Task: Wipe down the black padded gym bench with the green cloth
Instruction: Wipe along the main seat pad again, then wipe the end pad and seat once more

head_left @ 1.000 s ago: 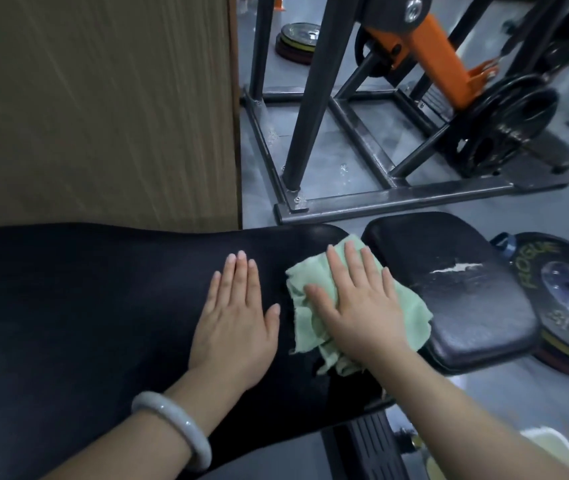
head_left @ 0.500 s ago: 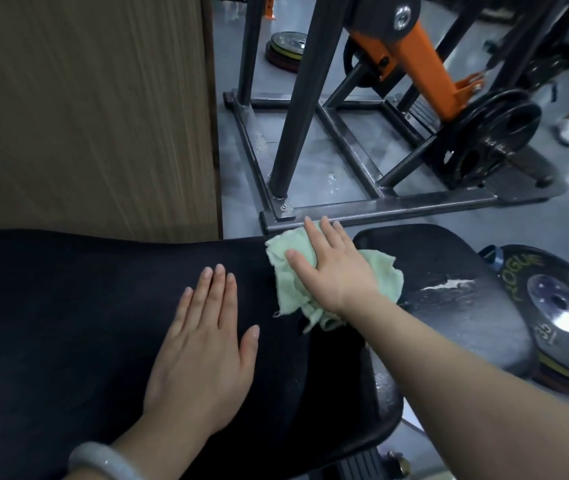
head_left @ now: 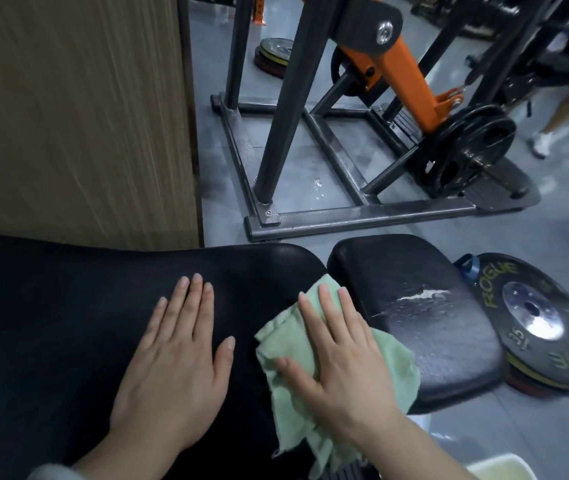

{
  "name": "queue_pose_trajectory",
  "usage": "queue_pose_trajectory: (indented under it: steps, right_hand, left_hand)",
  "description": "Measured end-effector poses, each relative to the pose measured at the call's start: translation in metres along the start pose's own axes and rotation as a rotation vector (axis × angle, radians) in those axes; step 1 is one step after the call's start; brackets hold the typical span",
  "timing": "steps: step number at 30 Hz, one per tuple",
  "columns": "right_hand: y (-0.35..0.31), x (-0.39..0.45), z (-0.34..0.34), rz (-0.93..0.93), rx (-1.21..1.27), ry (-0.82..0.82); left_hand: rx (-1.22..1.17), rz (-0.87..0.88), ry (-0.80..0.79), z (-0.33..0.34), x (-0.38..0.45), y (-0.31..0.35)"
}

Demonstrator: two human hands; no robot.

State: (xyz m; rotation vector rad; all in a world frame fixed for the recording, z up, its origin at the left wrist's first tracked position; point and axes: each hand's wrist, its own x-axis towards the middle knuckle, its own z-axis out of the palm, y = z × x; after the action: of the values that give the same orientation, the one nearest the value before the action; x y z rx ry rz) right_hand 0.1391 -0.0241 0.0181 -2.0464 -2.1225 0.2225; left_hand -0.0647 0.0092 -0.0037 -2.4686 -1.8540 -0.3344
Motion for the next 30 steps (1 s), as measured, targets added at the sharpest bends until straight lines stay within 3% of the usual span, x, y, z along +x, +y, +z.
queue_pose_trajectory:
  steps: [4, 10, 16, 23, 25, 27, 30]
  right_hand:
    - [-0.003, 0.047, -0.008, 0.003, -0.005, -0.115]
    - [-0.011, 0.044, -0.007, 0.011, -0.031, -0.085]
    - [0.015, -0.033, 0.018, -0.133, 0.133, 0.301]
    - [0.015, -0.052, -0.001, 0.035, 0.309, 0.579]
    - [0.022, -0.045, -0.028, 0.024, 0.226, 0.659]
    - [0.037, -0.031, -0.048, 0.048, 0.106, 0.549]
    - [0.061, -0.011, -0.046, 0.171, -0.131, 0.038]
  left_hand:
    - [0.003, 0.0, 0.004, -0.001, 0.0, 0.0]
    - [0.001, 0.003, -0.021, -0.001, 0.001, -0.001]
    - [-0.013, -0.002, -0.033, -0.003, 0.0, 0.0]
    - [-0.006, 0.006, -0.011, -0.004, -0.001, -0.001]
    - [0.001, 0.006, -0.015, -0.004, -0.001, -0.001]
    - [0.0, 0.006, -0.028, -0.003, -0.001, -0.001]
    - [0.002, 0.002, -0.025, -0.004, -0.001, -0.001]
